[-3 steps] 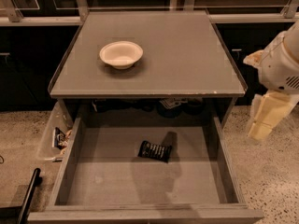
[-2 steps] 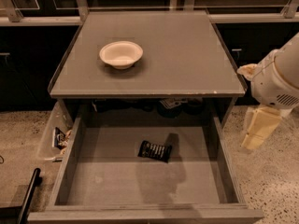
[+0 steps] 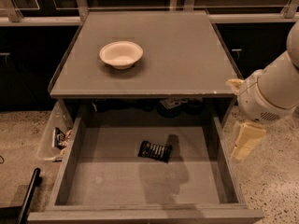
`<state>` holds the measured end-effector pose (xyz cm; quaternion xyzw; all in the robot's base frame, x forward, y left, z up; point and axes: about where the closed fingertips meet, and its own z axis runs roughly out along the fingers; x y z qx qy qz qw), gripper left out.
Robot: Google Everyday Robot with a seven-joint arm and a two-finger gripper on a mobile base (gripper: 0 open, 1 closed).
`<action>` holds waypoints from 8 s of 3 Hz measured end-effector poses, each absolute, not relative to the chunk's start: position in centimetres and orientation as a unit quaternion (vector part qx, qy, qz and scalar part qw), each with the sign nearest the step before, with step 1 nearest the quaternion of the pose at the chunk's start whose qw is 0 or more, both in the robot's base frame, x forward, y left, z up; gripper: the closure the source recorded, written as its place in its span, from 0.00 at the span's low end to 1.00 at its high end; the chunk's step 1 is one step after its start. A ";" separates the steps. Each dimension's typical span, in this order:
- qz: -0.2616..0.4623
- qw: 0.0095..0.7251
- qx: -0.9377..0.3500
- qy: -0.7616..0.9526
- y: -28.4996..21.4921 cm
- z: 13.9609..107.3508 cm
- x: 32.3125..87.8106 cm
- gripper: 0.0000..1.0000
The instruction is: Pick rxbar chocolate from top drawer and place on counter
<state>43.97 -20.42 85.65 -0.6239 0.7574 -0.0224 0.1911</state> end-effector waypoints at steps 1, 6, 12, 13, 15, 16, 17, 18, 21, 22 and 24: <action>-0.026 0.198 -0.614 0.764 -20.5 84.2 44.5 0.00; 0.028 0.252 -0.619 0.744 -17.8 73.3 48.2 0.00; 0.192 0.292 -0.582 0.734 -8.1 62.2 52.0 0.00; 0.201 0.297 -0.593 0.721 -6.4 62.3 51.7 0.00; 0.182 0.307 -0.600 0.716 -5.7 61.1 52.2 0.00; 0.182 0.311 -0.600 0.714 -5.6 60.2 52.4 0.00; 0.190 0.312 -0.597 0.714 -5.7 59.4 52.4 0.00; 0.201 0.310 -0.593 0.716 -5.8 58.7 52.2 0.00; 0.211 0.309 -0.586 0.719 -6.0 58.2 52.3 0.42; 0.211 0.309 -0.586 0.719 -6.0 58.2 52.3 0.65; 0.212 0.309 -0.586 0.718 -6.0 59.1 52.3 1.00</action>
Offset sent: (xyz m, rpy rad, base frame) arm 0.0394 0.0044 -0.0843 0.0792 -0.0657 -0.0409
